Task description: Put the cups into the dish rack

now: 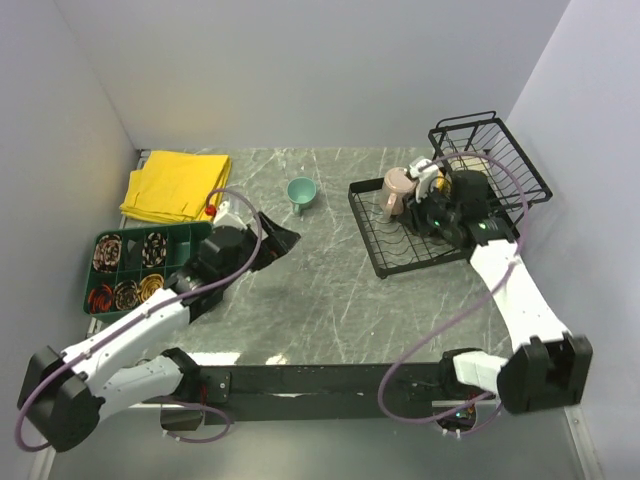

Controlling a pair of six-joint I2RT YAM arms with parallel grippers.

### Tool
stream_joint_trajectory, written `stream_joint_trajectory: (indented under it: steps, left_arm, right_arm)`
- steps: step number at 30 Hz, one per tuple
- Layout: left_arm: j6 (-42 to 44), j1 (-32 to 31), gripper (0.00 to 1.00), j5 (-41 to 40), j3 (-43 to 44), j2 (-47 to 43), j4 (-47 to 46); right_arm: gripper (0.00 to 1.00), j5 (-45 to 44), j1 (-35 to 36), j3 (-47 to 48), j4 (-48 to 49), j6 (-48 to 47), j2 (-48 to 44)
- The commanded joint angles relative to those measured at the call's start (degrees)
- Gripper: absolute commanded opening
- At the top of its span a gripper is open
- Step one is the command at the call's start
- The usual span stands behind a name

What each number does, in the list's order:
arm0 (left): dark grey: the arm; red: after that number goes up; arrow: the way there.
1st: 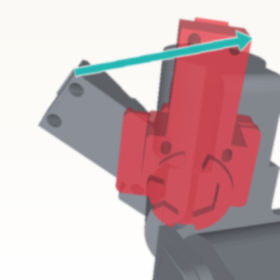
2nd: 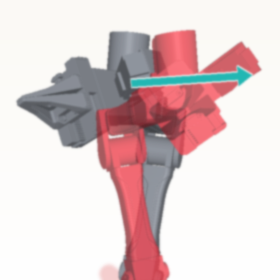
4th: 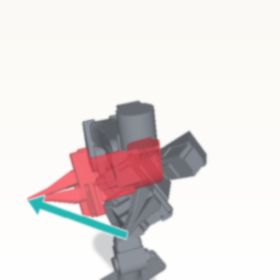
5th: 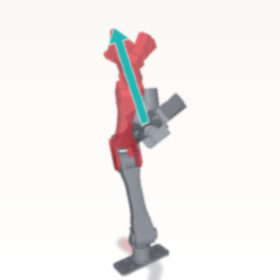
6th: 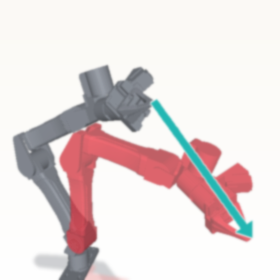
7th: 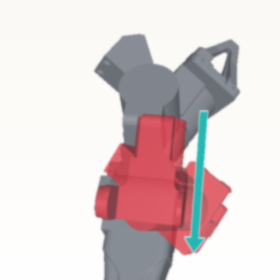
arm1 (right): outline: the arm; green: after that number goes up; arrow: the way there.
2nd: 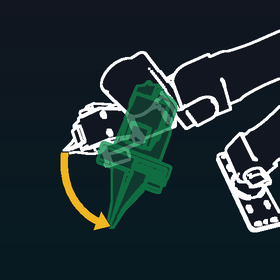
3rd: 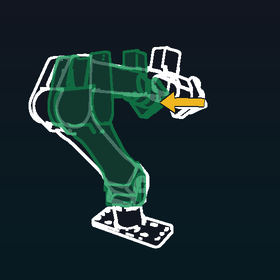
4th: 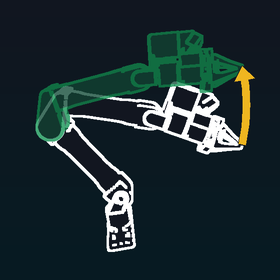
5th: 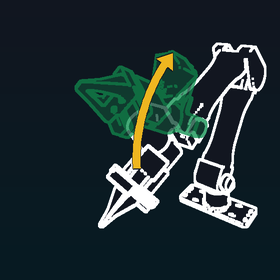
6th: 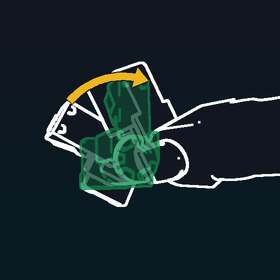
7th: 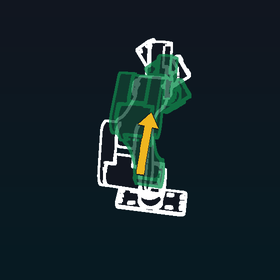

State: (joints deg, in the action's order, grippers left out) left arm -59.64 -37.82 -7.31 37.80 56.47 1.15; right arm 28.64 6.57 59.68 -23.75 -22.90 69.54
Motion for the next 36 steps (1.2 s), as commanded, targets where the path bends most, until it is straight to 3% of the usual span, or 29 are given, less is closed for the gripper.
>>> stream_joint_trajectory:
  steps: [1, 10, 14, 16, 17, 36]
  left_arm:
    - [5.05, 3.71, 0.96, 6.77, 5.08, 3.82, -1.67]
    - [10.41, 9.52, 0.97, 13.19, 11.32, 13.57, -1.32]
    - [12.52, 11.62, 0.97, 14.87, 13.7, 18.5, 0.43]
    - [13.05, 12.33, 0.97, 15.92, 15.37, 20.95, 0.87]
    - [13.66, 13.03, 0.97, 16.19, 16.59, 21.75, 1.05]
    - [17.89, 18.4, 0.98, 19.7, 31.71, 39.68, 5.79]
  right_arm:
    - [0.46, 14.83, -1.91, -4.03, -1.92, -1.45, -7.29]
    - [0.64, 26.54, -8.58, -9.05, 0.63, -0.22, -11.45]
    - [0.79, 29.45, -11.14, -8.27, -1.3, -0.49, -10.3]
    - [0.97, 30.24, -11.49, -8.26, -1.39, -0.31, -10.04]
    - [1.0, 30.24, -11.58, -8.35, -1.13, -0.13, -9.95]
    - [1.0, 28.92, -12.72, -9.23, -0.25, -0.22, -10.74]
